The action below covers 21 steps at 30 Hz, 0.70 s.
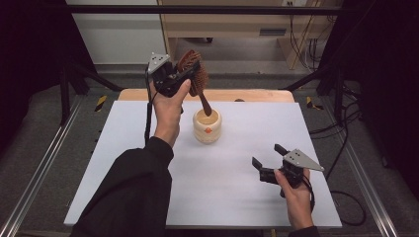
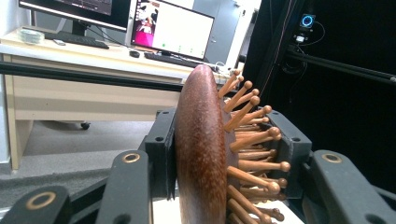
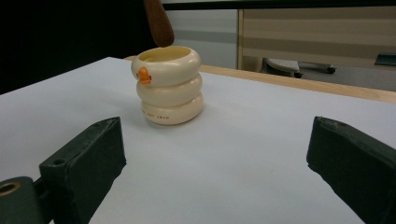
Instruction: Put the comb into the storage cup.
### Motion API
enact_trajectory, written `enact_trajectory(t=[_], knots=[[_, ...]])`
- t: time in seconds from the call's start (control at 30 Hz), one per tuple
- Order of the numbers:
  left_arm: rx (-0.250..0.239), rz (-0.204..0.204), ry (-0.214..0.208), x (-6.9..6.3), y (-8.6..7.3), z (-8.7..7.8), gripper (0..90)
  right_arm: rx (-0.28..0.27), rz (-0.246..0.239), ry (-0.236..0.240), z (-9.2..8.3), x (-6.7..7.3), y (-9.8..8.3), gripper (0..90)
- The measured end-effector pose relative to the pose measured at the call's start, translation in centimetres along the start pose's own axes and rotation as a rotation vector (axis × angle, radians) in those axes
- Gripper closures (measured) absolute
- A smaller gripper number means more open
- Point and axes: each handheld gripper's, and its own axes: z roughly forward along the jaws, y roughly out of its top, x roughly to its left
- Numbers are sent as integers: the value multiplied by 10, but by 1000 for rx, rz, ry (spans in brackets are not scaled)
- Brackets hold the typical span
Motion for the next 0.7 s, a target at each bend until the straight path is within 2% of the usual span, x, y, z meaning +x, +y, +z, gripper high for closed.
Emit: enact_trajectory(t=[0.4, 0.7], knots=[[2, 5, 5, 1, -3, 1, 511, 1, 0, 1, 0, 0, 0, 47], [7, 24, 1, -2, -5, 3, 511, 1, -2, 1, 0, -1, 0, 47]])
